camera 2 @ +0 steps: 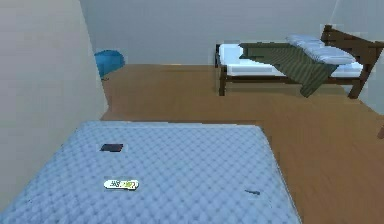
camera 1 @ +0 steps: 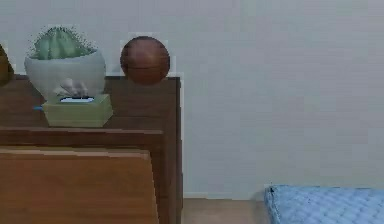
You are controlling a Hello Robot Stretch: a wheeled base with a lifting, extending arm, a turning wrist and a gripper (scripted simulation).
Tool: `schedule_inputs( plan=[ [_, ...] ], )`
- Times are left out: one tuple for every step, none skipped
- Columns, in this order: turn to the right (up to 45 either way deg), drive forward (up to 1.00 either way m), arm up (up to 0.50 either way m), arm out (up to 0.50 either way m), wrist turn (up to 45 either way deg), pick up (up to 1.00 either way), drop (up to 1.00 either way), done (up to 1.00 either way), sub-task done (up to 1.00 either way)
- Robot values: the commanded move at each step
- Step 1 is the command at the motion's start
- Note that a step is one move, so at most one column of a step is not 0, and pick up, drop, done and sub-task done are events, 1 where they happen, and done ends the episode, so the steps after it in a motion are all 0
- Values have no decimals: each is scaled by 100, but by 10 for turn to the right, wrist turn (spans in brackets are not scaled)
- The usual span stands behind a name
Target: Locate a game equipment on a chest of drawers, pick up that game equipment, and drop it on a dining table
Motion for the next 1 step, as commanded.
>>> schedule_inputs(
  plan=[
    [-450,0,0,0,0,0,0,0,0]
  ],
)
